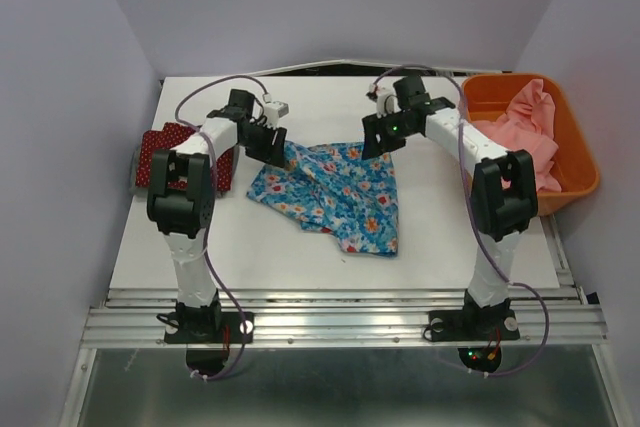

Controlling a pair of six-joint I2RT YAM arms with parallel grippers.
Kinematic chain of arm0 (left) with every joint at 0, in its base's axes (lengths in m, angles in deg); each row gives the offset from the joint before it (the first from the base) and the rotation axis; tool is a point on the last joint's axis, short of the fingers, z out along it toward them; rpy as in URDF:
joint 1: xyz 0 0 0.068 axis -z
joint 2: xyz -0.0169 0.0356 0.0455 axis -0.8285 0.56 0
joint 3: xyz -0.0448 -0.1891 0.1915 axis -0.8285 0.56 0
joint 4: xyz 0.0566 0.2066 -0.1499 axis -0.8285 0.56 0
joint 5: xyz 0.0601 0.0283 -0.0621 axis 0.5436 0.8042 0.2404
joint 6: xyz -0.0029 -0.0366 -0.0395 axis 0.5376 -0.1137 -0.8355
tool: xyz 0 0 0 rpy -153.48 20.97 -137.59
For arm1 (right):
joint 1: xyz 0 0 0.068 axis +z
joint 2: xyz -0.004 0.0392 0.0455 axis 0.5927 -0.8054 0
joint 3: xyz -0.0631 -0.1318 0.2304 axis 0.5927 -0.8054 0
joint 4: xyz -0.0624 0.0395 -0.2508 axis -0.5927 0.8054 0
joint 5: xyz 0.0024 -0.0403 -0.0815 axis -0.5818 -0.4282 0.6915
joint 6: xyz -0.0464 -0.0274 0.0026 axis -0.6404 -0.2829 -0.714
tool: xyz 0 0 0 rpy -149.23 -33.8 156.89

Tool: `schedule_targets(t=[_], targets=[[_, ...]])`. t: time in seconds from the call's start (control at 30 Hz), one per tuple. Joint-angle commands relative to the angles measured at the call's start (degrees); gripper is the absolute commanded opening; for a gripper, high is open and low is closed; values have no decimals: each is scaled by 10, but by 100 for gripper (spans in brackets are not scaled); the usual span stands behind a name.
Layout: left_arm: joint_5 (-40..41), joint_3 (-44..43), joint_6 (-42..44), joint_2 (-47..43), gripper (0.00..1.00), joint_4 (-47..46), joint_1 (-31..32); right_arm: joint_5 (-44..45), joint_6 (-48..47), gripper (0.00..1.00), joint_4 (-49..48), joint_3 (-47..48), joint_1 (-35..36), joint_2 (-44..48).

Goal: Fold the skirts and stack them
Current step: Flatten the skirt out

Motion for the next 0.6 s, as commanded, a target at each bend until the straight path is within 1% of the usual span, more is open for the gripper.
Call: schedule_targets(t=[0.0,0.03,0.07,0.1,0.13,0.17,0.2,0.23,0.33,0.47,0.5,0.53,0.57], targets=[[2,28,38,-98,63,31,-23,17,58,63,-31,78,-87,-11],[2,35,29,-109,63,29,-34,25,62,63,-30,88,-99,-27],[3,42,3,-128,64,28,-47,31,85,63,-29,97,-120,-34],[4,52,-12,-136,63,33,-75,34,91,63,-29,99,-129,-40],[3,58,-24,-143,63,36,-88,34,96,64,-29,100,-136,-45],[2,72,-43,-157,63,44,-105,26,105,68,-24,101,-142,-58],[2,81,-53,-164,63,44,-105,24,111,70,-22,100,-142,-65],[1,92,-60,-174,63,51,-126,15,119,73,-22,99,-142,-71],[-20,133,-81,-183,63,75,-130,-6,139,75,-26,101,-142,-99],[-47,186,-117,-176,64,79,-130,-39,173,76,-38,115,-142,-137],[-44,210,-133,-178,70,62,-130,-42,176,77,-43,117,-142,-147],[-45,224,-135,-183,81,48,-130,-45,183,77,-49,117,-142,-152],[-51,224,-139,-184,82,48,-130,-47,187,77,-51,117,-142,-154]])
